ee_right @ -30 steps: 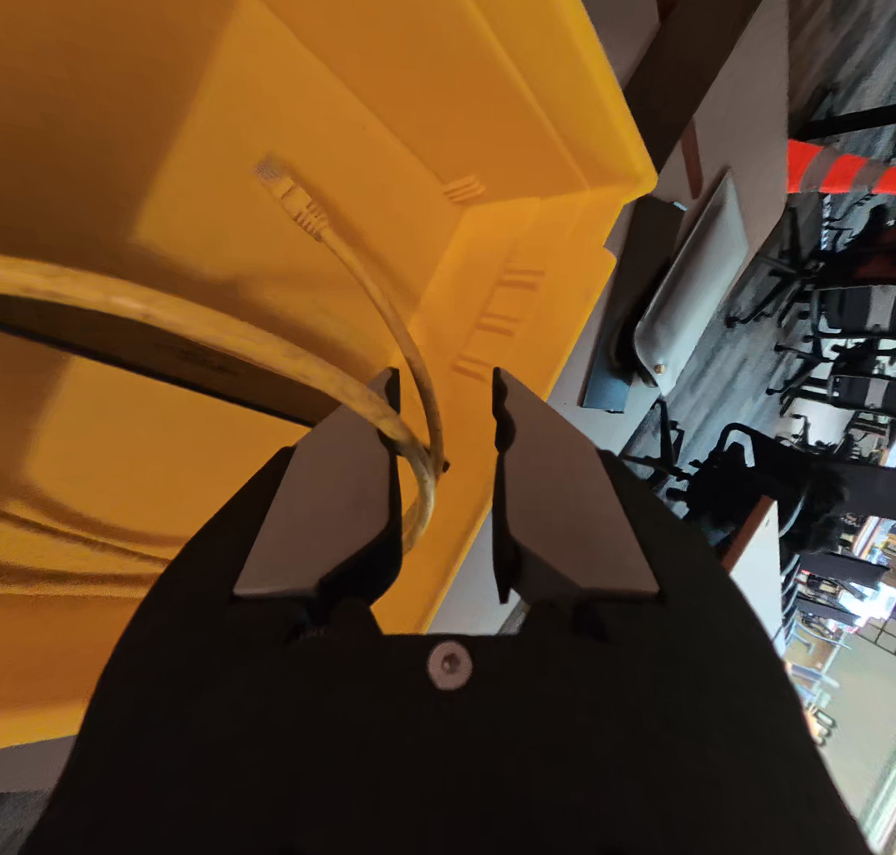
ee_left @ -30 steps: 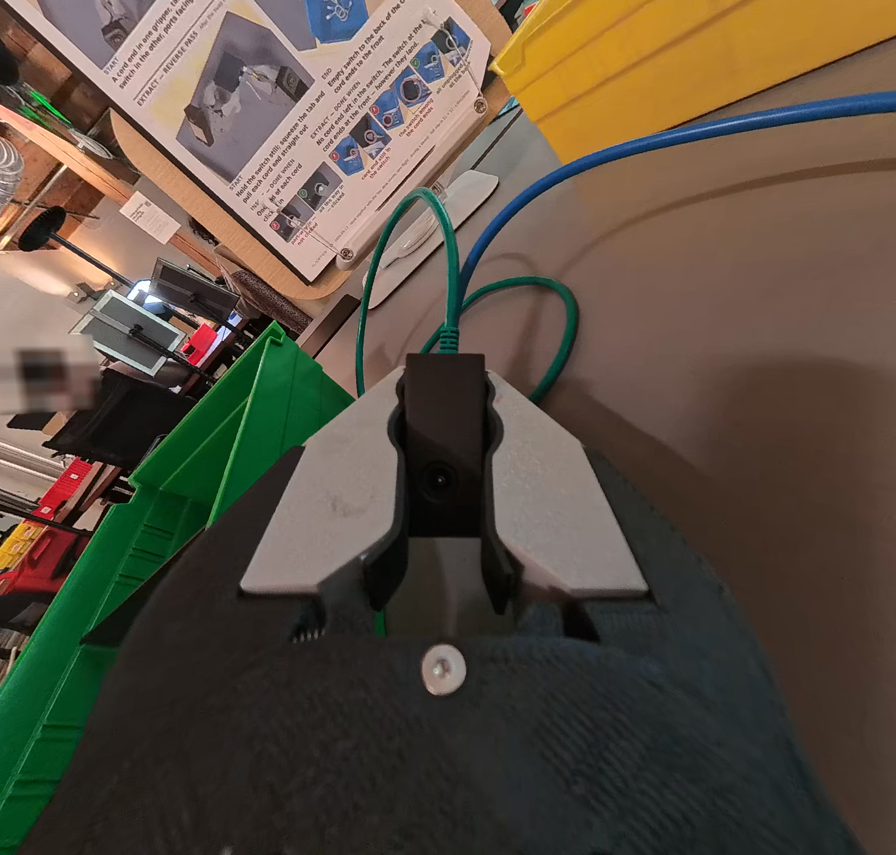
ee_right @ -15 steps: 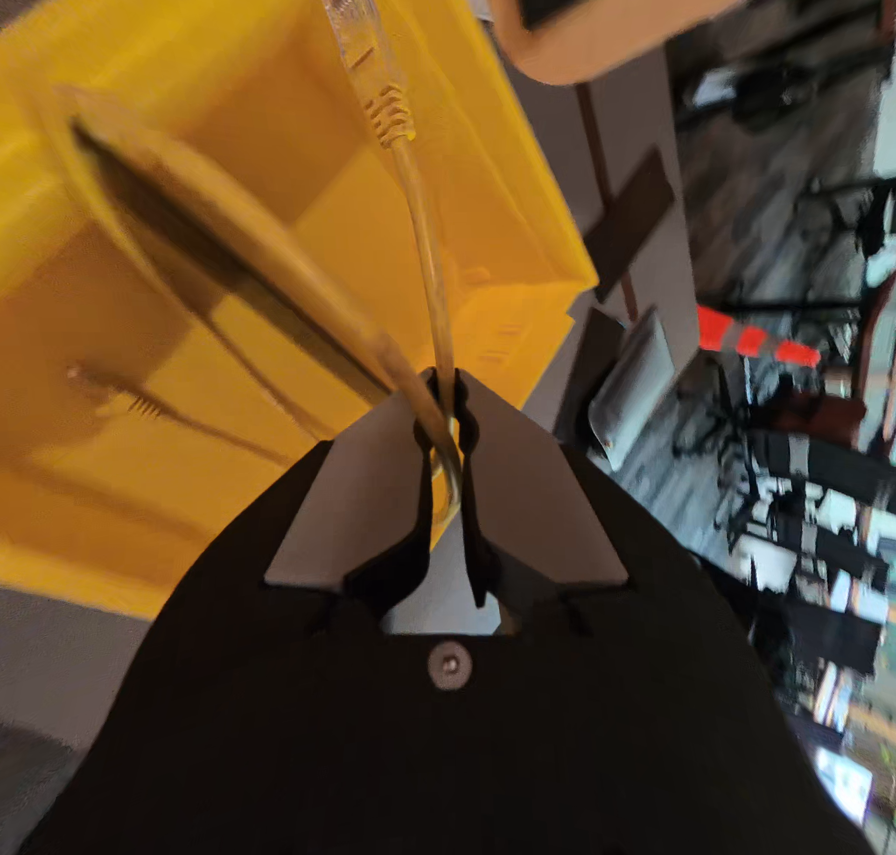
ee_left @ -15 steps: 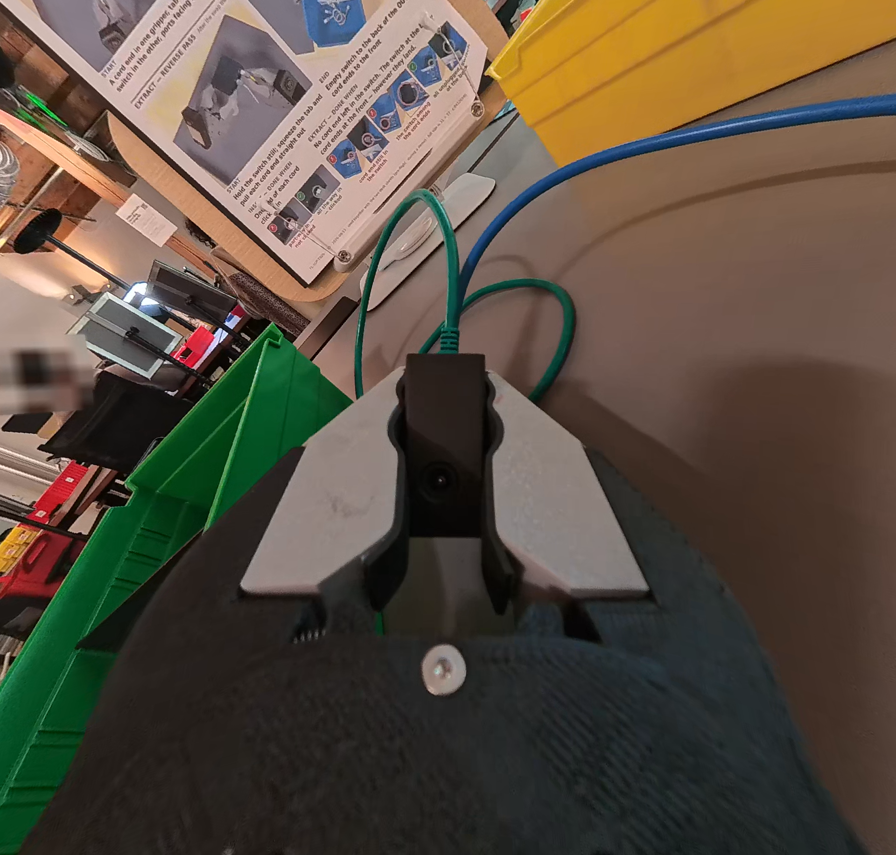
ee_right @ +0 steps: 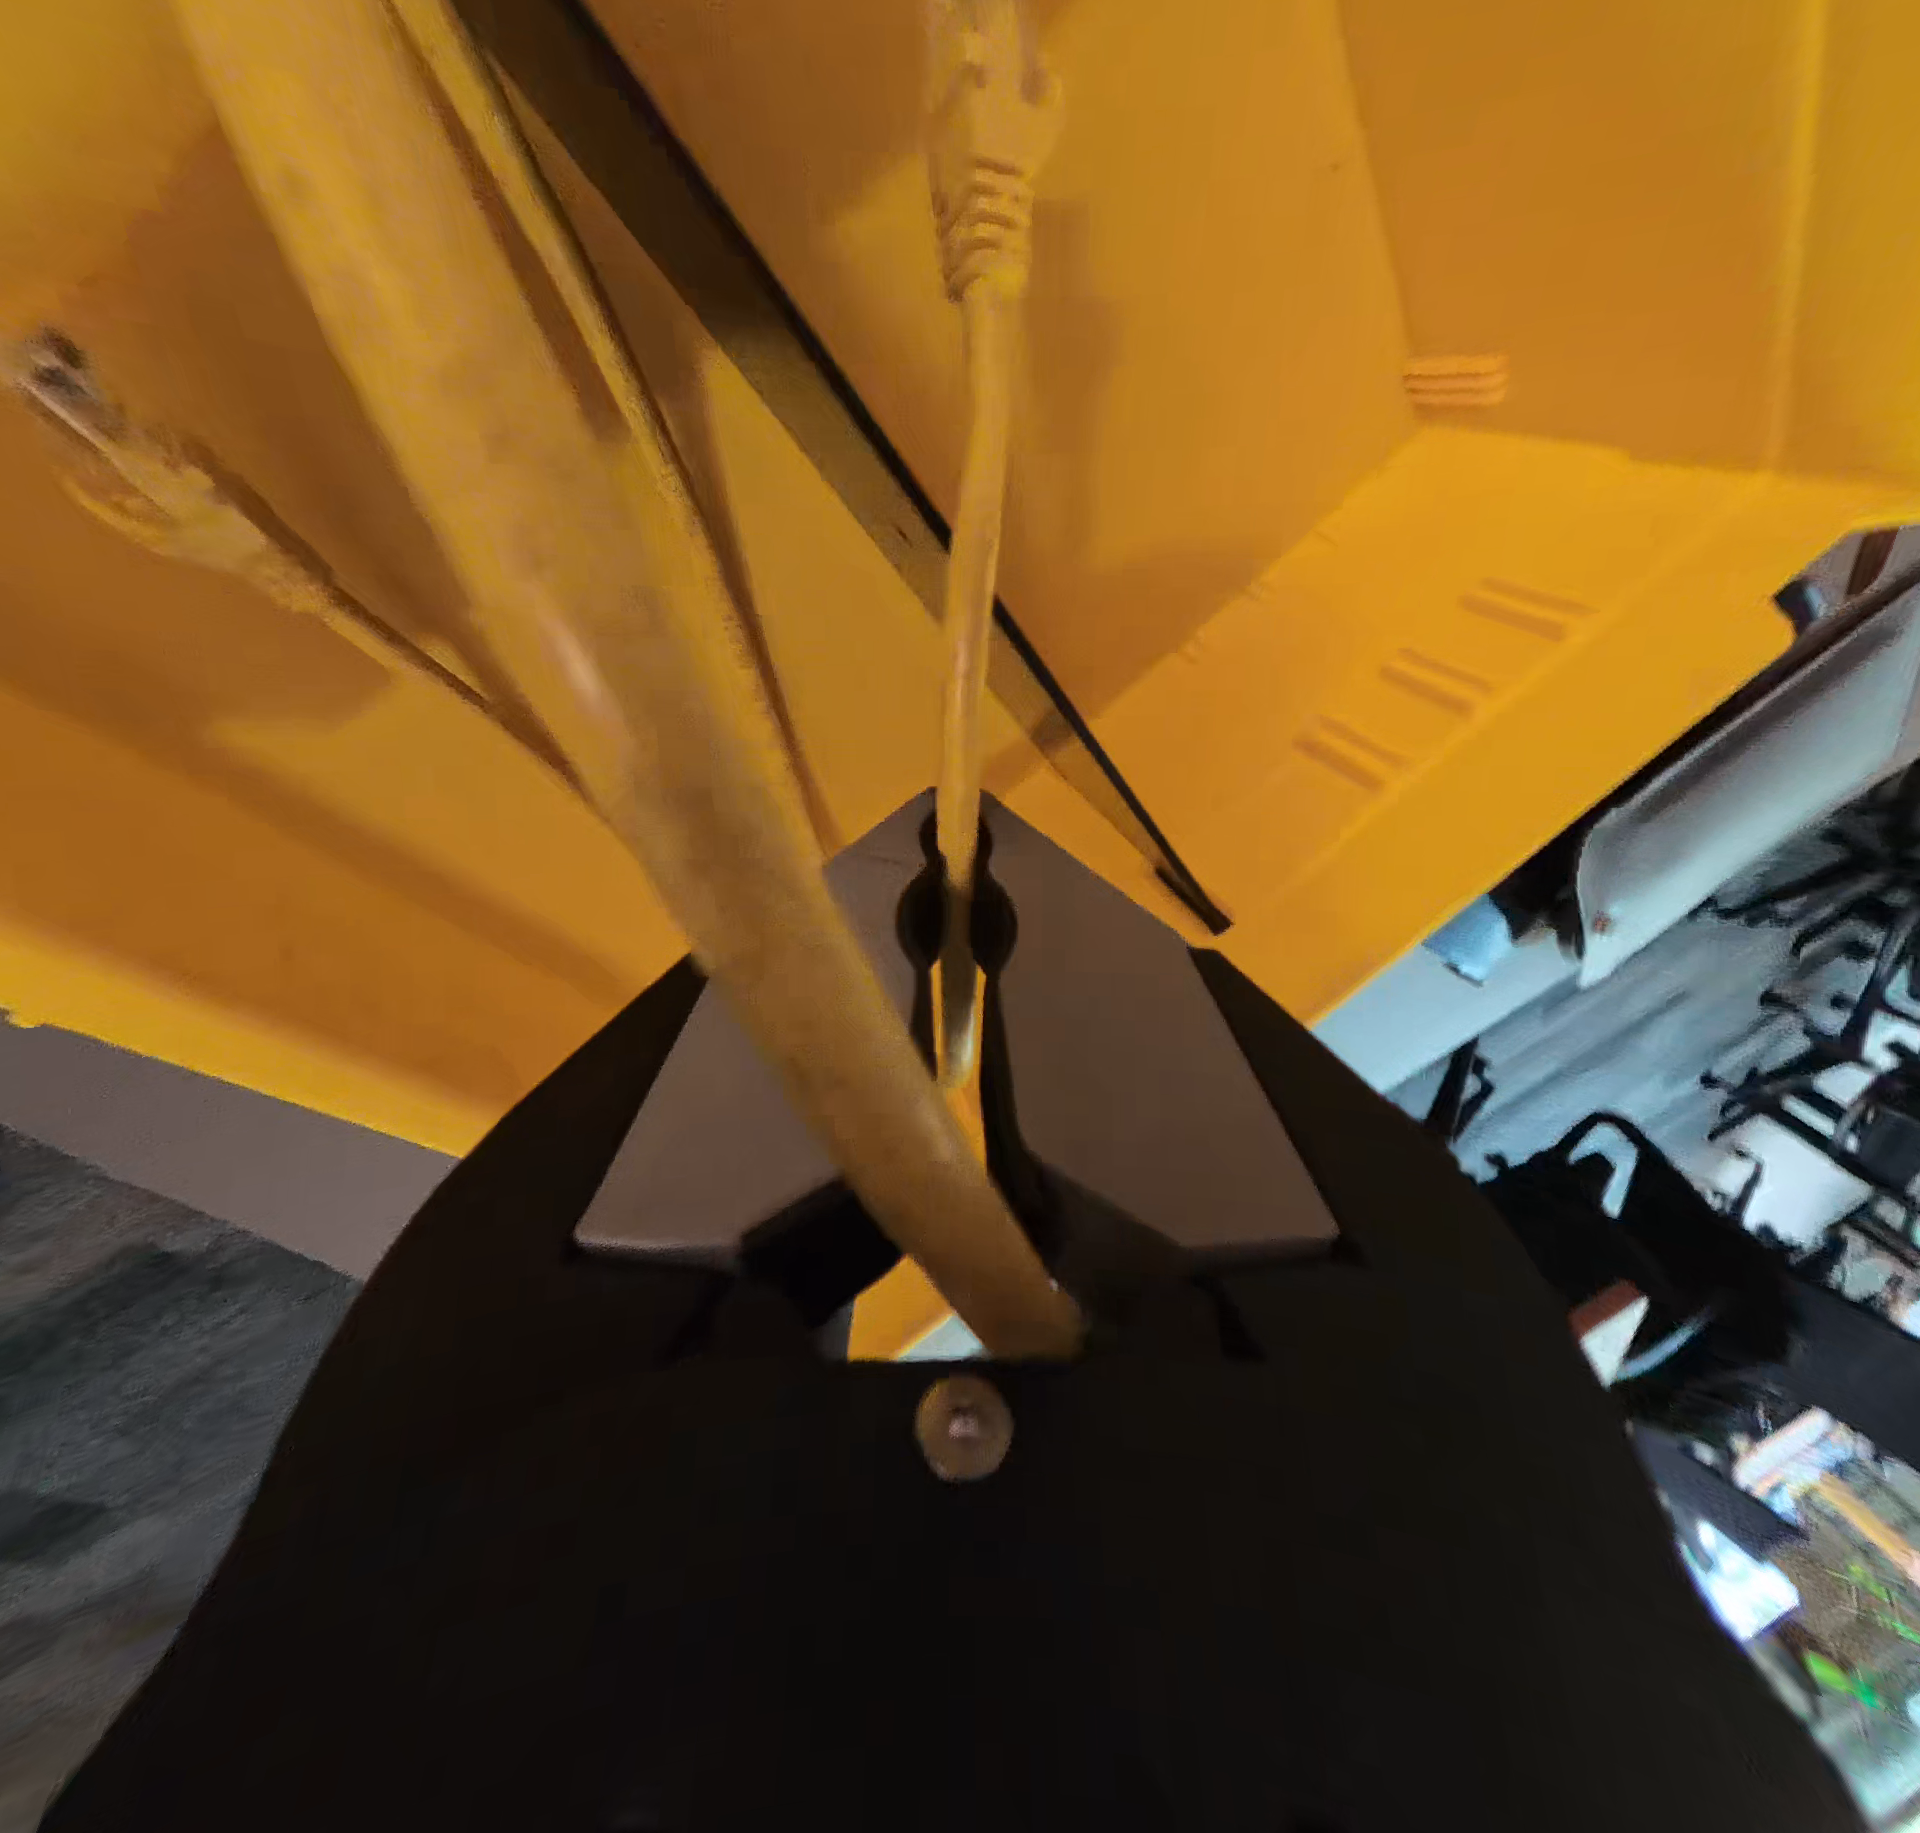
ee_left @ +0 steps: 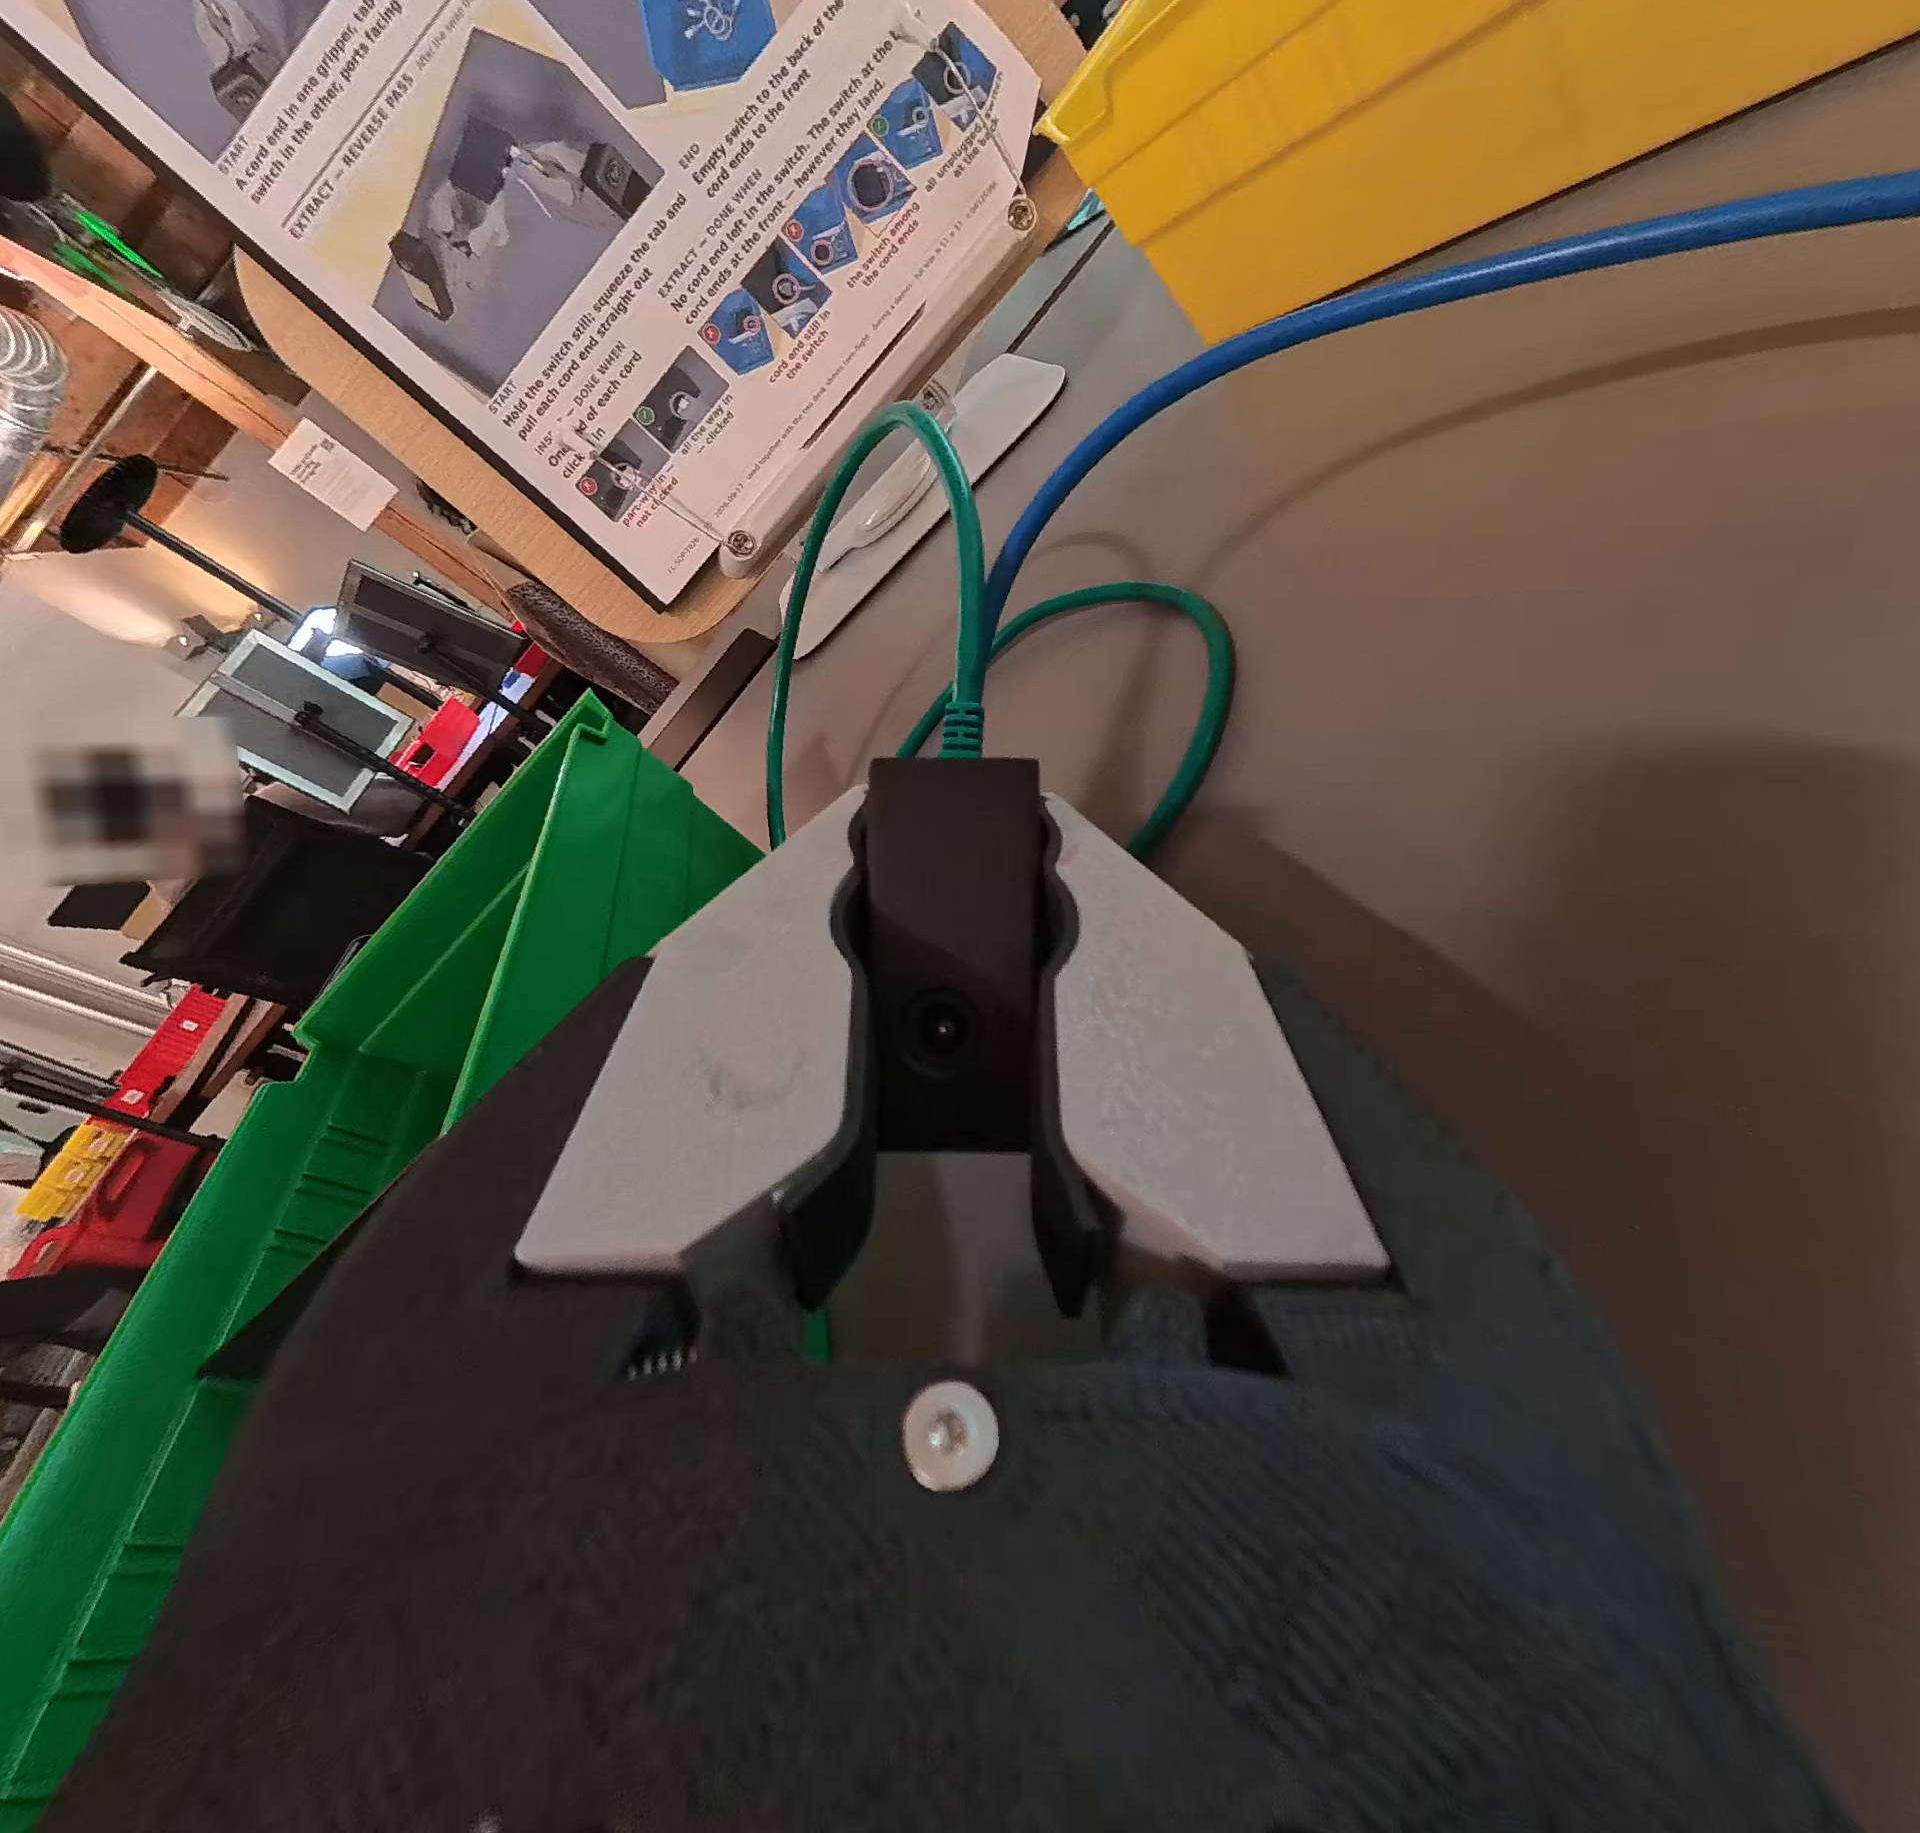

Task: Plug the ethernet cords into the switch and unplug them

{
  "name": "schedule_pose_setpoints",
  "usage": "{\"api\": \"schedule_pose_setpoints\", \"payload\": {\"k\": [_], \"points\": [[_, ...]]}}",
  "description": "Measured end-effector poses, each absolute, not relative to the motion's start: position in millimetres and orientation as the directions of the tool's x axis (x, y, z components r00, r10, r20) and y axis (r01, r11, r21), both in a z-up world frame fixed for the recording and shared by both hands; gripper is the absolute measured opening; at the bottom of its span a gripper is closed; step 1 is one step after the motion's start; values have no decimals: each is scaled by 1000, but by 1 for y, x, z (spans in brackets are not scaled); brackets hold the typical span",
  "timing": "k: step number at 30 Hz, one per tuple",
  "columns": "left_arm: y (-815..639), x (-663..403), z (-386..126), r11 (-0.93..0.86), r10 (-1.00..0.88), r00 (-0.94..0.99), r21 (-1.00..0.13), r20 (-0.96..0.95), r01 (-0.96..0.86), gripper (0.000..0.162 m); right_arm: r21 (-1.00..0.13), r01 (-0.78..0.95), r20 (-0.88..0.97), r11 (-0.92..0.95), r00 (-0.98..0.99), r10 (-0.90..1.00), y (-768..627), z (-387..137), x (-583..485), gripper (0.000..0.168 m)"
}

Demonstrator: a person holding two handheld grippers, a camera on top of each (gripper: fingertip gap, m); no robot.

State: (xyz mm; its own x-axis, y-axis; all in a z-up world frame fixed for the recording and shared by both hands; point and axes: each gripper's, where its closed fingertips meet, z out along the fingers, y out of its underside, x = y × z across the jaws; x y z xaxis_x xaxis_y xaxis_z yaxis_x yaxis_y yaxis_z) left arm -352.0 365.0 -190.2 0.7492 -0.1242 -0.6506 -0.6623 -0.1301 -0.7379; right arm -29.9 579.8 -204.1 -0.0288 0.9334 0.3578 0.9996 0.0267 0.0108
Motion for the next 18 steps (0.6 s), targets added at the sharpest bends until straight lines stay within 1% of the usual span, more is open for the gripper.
{"api": "schedule_pose_setpoints", "payload": {"k": [2,3,6,8,11,12,13,14,17,18], "points": [[365,-352,-190,-129,-127,755,-744,-644,-656,26,78,997,330,9,-34,943,582,-200,-19,0],[365,-352,-190,-129,-130,758,-747,-639,-652,26,79,996,297,30,-52,953,576,-194,-17,0],[366,-352,-190,-127,-137,763,-753,-631,-646,26,21,997,172,69,-72,982,551,-166,-18,0],[367,-352,-191,-128,-140,764,-754,-629,-644,26,3,997,108,78,-78,991,535,-146,-15,0],[366,-352,-191,-130,-141,764,-753,-630,-645,26,-45,998,-71,42,-45,996,505,-127,-11,0],[366,-352,-191,-130,-140,763,-752,-631,-646,26,-46,999,-121,27,-32,992,499,-127,-9,0],[366,-352,-191,-131,-140,763,-751,-632,-647,26,-26,1000,-122,16,-19,992,502,-132,-6,0],[366,-352,-192,-133,-141,762,-751,-632,-647,26,7,1000,-105,3,-2,994,509,-142,-2,0],[366,-351,-193,-139,-141,758,-745,-637,-652,26,113,993,-162,-36,54,985,516,-185,3,0],[366,-352,-193,-140,-139,756,-743,-640,-655,26,145,988,-141,-45,66,988,524,-199,2,0]]}}
